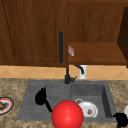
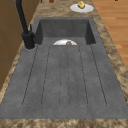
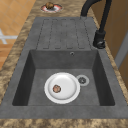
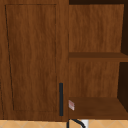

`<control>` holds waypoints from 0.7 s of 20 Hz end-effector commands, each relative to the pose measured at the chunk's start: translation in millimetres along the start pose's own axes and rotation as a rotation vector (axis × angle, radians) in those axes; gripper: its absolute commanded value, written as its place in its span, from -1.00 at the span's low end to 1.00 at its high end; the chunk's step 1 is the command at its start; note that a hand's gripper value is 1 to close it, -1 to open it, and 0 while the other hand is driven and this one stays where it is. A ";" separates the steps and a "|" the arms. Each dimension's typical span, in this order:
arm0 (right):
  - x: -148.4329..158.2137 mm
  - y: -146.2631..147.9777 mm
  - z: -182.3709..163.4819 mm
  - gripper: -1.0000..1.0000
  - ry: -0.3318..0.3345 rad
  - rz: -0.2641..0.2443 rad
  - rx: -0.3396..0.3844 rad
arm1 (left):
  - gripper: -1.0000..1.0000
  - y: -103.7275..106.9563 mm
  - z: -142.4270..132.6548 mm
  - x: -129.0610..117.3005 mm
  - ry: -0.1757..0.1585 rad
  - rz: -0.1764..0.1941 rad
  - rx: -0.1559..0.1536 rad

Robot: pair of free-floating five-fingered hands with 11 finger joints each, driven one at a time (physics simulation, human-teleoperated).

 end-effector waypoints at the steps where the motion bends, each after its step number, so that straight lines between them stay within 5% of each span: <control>1: 0.0 0.0 0.0 0.00 0.000 0.000 0.000 | -1.00 -8.9 0.8 -2.9 -0.016 -0.110 0.077; 10: 0.0 0.0 0.0 0.00 0.000 0.000 0.000 | -1.00 -29.1 6.2 -19.0 -0.035 -0.268 0.130; 14: 0.0 0.0 0.0 0.00 0.000 0.000 0.000 | -1.00 -29.8 7.0 -20.6 0.007 -0.269 0.217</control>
